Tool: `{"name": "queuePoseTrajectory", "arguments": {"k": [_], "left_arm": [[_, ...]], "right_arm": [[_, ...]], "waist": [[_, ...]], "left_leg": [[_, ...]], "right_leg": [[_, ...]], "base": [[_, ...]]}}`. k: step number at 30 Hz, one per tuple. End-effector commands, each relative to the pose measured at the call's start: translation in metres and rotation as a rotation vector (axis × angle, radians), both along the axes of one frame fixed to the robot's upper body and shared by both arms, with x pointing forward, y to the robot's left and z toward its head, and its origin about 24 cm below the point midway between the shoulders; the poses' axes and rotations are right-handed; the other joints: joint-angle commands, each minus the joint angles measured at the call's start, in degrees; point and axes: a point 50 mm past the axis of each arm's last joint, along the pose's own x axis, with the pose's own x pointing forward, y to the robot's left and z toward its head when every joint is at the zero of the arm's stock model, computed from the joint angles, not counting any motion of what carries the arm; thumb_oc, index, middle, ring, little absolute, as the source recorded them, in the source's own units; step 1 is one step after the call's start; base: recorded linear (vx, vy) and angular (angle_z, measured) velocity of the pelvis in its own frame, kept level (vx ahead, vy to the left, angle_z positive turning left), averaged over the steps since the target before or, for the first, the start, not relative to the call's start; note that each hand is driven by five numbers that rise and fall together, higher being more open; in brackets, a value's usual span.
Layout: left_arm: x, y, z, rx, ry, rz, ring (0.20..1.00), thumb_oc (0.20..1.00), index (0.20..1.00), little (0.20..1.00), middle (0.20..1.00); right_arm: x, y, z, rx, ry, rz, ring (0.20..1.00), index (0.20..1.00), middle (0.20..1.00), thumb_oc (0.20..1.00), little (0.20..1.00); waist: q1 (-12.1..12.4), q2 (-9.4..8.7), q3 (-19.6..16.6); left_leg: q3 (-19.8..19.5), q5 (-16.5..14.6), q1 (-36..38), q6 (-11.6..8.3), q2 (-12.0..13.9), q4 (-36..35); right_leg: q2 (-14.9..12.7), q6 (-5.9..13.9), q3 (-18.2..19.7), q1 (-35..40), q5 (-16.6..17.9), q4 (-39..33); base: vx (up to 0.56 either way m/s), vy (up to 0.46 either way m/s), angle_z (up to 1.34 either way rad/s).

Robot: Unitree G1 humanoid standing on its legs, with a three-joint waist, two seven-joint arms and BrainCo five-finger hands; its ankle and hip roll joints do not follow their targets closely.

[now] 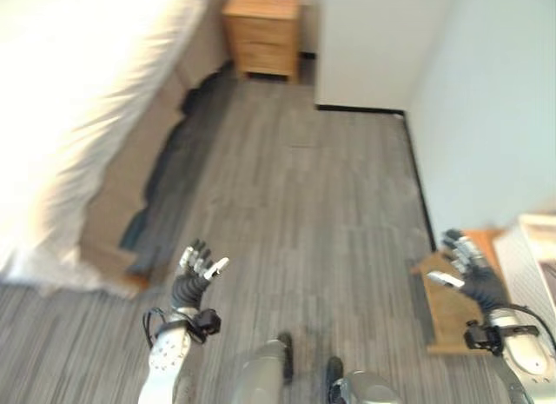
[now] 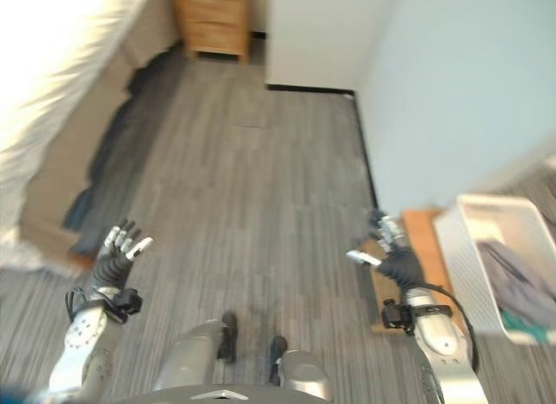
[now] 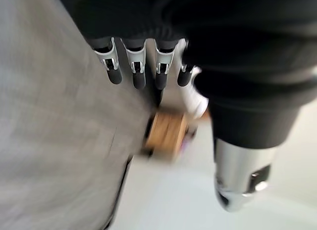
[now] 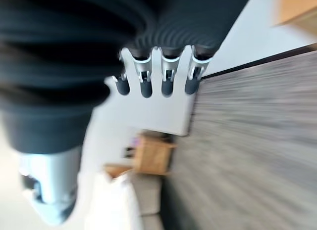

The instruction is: Pick up bed clothes into laundry basket.

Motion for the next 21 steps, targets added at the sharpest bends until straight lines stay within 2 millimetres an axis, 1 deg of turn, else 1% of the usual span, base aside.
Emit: {"name": "queuePoseTrajectory", "arguments": {"k": [1, 2, 3, 4, 5, 6, 7, 8, 9, 10, 11, 12, 13, 14, 15, 16, 17, 18, 21], "left_arm": [[-0.002, -0.001, 0.024, 0.064, -0.115, -0.071, 1.000, 1.000, 1.000, 1.000, 1.000], [-0.003, -0.001, 0.031, 0.080, -0.145, -0.078, 1.000, 1.000, 1.000, 1.000, 1.000], [-0.005, -0.001, 0.032, 0.088, -0.145, -0.087, 1.000, 1.000, 1.000, 1.000, 1.000], [-0.007, -0.002, 0.029, 0.097, -0.128, -0.096, 1.000, 1.000, 1.000, 1.000, 1.000], [-0.007, -0.002, 0.029, 0.097, -0.128, -0.096, 1.000, 1.000, 1.000, 1.000, 1.000], [-0.006, -0.004, 0.023, 0.118, -0.097, -0.111, 1.000, 1.000, 1.000, 1.000, 1.000], [-0.003, -0.005, 0.018, 0.123, -0.072, -0.113, 1.000, 1.000, 1.000, 1.000, 1.000], [-0.003, -0.005, 0.017, 0.128, -0.064, -0.122, 1.000, 1.000, 1.000, 1.000, 1.000], [-0.002, -0.004, 0.016, 0.120, -0.056, -0.127, 1.000, 1.000, 1.000, 1.000, 1.000], [-0.003, -0.003, 0.017, 0.114, -0.060, -0.122, 1.000, 1.000, 1.000, 1.000, 1.000], [-0.003, 0.000, 0.020, 0.137, -0.070, -0.120, 1.000, 1.000, 1.000, 1.000, 1.000], [-0.004, 0.001, 0.021, 0.153, -0.067, -0.113, 1.000, 1.000, 1.000, 1.000, 1.000], [-0.005, 0.002, 0.020, 0.155, -0.069, -0.107, 1.000, 1.000, 1.000, 1.000, 1.000], [-0.005, 0.003, 0.021, 0.153, -0.076, -0.092, 1.000, 1.000, 1.000, 1.000, 1.000], [-0.005, 0.003, 0.021, 0.141, -0.080, -0.073, 1.000, 1.000, 1.000, 1.000, 1.000], [-0.004, 0.001, 0.018, 0.093, -0.080, -0.060, 1.000, 1.000, 1.000, 1.000, 1.000], [-0.004, 0.001, 0.018, 0.093, -0.080, -0.059, 1.000, 1.000, 1.000, 1.000, 1.000], [-0.006, -0.005, 0.013, 0.075, -0.055, -0.085, 1.000, 1.000, 1.000, 1.000, 1.000], [-0.008, -0.004, 0.012, 0.124, -0.031, -0.112, 1.000, 1.000, 1.000, 1.000, 1.000]], "right_arm": [[0.013, -0.014, 0.002, -0.013, -0.049, -0.060, 1.000, 1.000, 1.000, 1.000, 1.000], [0.015, -0.012, 0.002, -0.038, -0.045, -0.049, 1.000, 1.000, 1.000, 1.000, 1.000], [0.017, -0.010, -0.001, -0.040, -0.035, -0.041, 1.000, 1.000, 1.000, 1.000, 1.000], [0.018, -0.010, -0.002, -0.050, -0.026, -0.047, 1.000, 1.000, 1.000, 1.000, 1.000], [0.018, -0.010, -0.002, -0.050, -0.027, -0.047, 1.000, 1.000, 1.000, 1.000, 1.000], [0.019, -0.006, -0.005, -0.014, -0.023, -0.049, 1.000, 1.000, 1.000, 1.000, 1.000], [0.019, -0.005, -0.009, 0.005, -0.012, -0.039, 1.000, 1.000, 1.000, 1.000, 1.000], [0.016, -0.005, -0.010, 0.005, -0.002, -0.036, 1.000, 1.000, 1.000, 1.000, 1.000], [0.013, -0.006, -0.012, 0.001, 0.015, -0.021, 1.000, 1.000, 1.000, 1.000, 1.000], [0.012, -0.004, -0.014, -0.011, 0.036, 0.004, 1.000, 1.000, 1.000, 1.000, 1.000], [0.012, -0.003, -0.014, -0.035, 0.048, 0.020, 1.000, 1.000, 1.000, 1.000, 1.000], [0.012, 0.000, -0.018, -0.008, 0.061, 0.026, 1.000, 1.000, 1.000, 1.000, 1.000], [0.013, 0.003, -0.021, 0.024, 0.078, 0.044, 1.000, 1.000, 1.000, 1.000, 1.000], [0.013, 0.005, -0.022, 0.027, 0.084, 0.063, 1.000, 1.000, 1.000, 1.000, 1.000], [0.014, 0.006, -0.022, 0.022, 0.084, 0.069, 1.000, 1.000, 1.000, 1.000, 1.000], [0.018, 0.009, -0.020, 0.026, 0.074, 0.087, 1.000, 1.000, 1.000, 1.000, 1.000], [0.018, 0.009, -0.020, 0.026, 0.074, 0.087, 1.000, 1.000, 1.000, 1.000, 1.000], [0.020, 0.011, -0.021, 0.039, 0.078, 0.100, 1.000, 1.000, 1.000, 1.000, 1.000], [0.022, 0.012, -0.025, 0.061, 0.096, 0.083, 1.000, 1.000, 1.000, 1.000, 1.000]], "waist": [[0.0, 3.99, -2.7], [0.9, 4.52, -2.1], [1.5, 4.57, -1.2], [1.5, 5.09, -0.4], [1.7, 5.02, -0.3], [0.5, 6.04, 1.4], [-0.8, 6.30, 1.5], [-1.3, 6.42, 1.6], [-2.5, 6.44, 1.3], [-2.5, 6.39, 1.3], [-1.6, 5.78, 1.5], [0.0, 5.17, 1.3], [1.1, 4.40, 0.8], [1.7, 3.87, 0.2], [2.2, 3.63, -0.4], [2.8, 3.28, -1.3], [2.8, 3.29, -1.3], [3.8, 2.93, -2.4], [4.6, 2.56, -3.5]], "left_leg": [[-1.0, 12.0, 18.3, -3.36, 2.6, -34.0], [-3.7, 11.6, 19.2, -2.73, 1.6, -36.4], [-4.2, 10.6, 19.7, -2.10, 0.9, -36.6], [-4.7, 10.0, 19.8, -1.59, 0.3, -36.6], [-4.5, 9.9, 20.0, -1.57, 0.2, -36.6], [-7.8, 10.6, 20.3, -0.37, -0.8, -36.6], [-10.9, 11.0, 20.0, 0.64, -1.8, -36.1], [-12.3, 11.0, 19.8, 1.06, -2.4, -36.1], [-15.1, 11.0, 19.2, 1.72, -3.4, -36.1], [-16.7, 11.2, 19.2, 2.12, -4.1, -36.4], [-17.0, 11.6, 18.8, 2.27, -4.9, -36.1], [-17.1, 11.7, 18.2, 2.12, -5.5, -35.4], [-17.3, 11.4, 17.8, 2.28, -5.8, -34.8], [-18.2, 11.5, 17.0, 2.72, -6.3, -34.6], [-18.5, 11.6, 16.4, 2.83, -6.5, -34.7], [-18.4, 11.6, 16.2, 2.99, -6.6, -35.0], [-18.4, 11.6, 16.2, 3.02, -6.6, -35.0], [-18.6, 11.6, 15.7, 3.32, -6.8, -35.4], [-18.8, 11.4, 15.1, 3.14, -7.1, -36.0]], "right_leg": [[-1.4, 5.87, 8.1, -11.7, 11.7, -0.7], [-2.0, 5.59, 8.7, -12.9, 11.8, 1.7], [-2.4, 5.69, 9.8, -14.5, 11.5, 5.6], [-1.9, 5.67, 12.0, -15.7, 11.8, 8.7], [-2.0, 5.70, 12.2, -15.9, 11.6, 9.2], [2.5, 5.18, 19.9, -17.8, 11.8, 13.7], [7.4, 5.24, 25.6, -18.2, 11.3, 12.6], [8.7, 5.38, 25.6, -19.4, 12.2, 12.8], [9.9, 4.90, 26.2, -20.3, 12.3, 12.2], [9.7, 4.38, 25.2, -20.6, 12.3, 9.8], [8.8, 3.61, 23.4, -19.1, 12.2, 7.0], [7.8, 3.57, 23.6, -17.7, 12.4, 5.2], [7.3, 3.94, 24.5, -15.5, 13.0, 3.0], [7.0, 4.12, 25.2, -13.8, 13.0, 0.8], [6.7, 4.34, 24.9, -13.1, 13.0, -0.3], [6.2, 4.41, 24.8, -12.4, 13.1, -1.4], [6.2, 4.44, 24.9, -12.4, 13.1, -1.6], [6.1, 4.56, 25.2, -11.6, 13.2, -2.9], [5.9, 4.69, 25.4, -10.7, 13.5, -4.1]], "base": [[-0.07, 0.372, 2.08], [-0.10, 0.360, 1.53], [-0.10, 0.338, 0.98], [-0.08, 0.197, 0.58], [-0.09, 0.228, 0.59], [-0.08, 0.148, 0.88], [-0.09, 0.190, 1.05], [-0.01, 0.114, 1.55], [0.03, 0.115, 2.09], [0.02, 0.101, 2.25], [-0.04, 0.029, 1.72], [-0.08, -0.011, 0.89], [-0.07, -0.059, 0.41], [-0.05, -0.050, 0.50], [0.00, -0.054, 0.46], [0.01, -0.033, 0.40], [0.04, -0.056, 0.11], [0.02, -0.050, -0.11], [0.02, -0.045, -0.20]]}}
